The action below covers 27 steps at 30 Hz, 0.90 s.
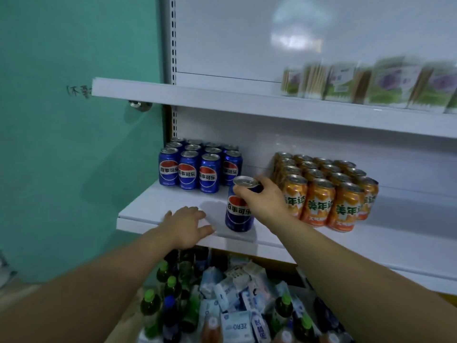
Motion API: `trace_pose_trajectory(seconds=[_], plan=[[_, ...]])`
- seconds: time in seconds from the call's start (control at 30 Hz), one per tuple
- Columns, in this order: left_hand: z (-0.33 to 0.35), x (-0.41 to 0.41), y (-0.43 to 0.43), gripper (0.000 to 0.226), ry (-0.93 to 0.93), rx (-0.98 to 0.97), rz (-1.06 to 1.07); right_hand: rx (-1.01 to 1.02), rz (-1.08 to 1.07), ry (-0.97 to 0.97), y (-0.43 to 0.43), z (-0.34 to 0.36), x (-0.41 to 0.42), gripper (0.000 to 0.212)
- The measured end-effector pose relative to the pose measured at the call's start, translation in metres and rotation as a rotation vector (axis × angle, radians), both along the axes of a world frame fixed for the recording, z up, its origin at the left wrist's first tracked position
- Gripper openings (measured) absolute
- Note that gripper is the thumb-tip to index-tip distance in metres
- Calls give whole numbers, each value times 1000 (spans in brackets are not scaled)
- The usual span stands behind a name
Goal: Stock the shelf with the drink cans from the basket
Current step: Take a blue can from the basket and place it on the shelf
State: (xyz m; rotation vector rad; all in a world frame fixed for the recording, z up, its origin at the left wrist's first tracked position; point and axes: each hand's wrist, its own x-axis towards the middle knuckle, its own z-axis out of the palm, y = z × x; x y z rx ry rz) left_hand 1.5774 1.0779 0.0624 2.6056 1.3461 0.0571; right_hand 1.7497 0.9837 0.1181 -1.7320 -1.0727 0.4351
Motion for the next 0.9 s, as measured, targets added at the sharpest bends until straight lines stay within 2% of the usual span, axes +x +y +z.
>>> trace_pose_trajectory(seconds=[0.1,0.3,0.5,0.63,0.73,0.9], plan=[[-6,3,23,70,34,-25,77,-1,10,10,18,-9,6,53],[-13,13,48,75,85,-9,92,40,24,39,41,-20,18,51],[-24,11,49,72,20,64,114,163,49,-67,60,-39,20,25],[-25,12,48,71,-11,82,121,219,40,-141,64,-50,19,31],[-25,13,49,71,-29,76,127,263,50,-119,71,-53,18,27],[-29,12,49,71,-50,89,131,212,48,-77,97,-51,21,33]])
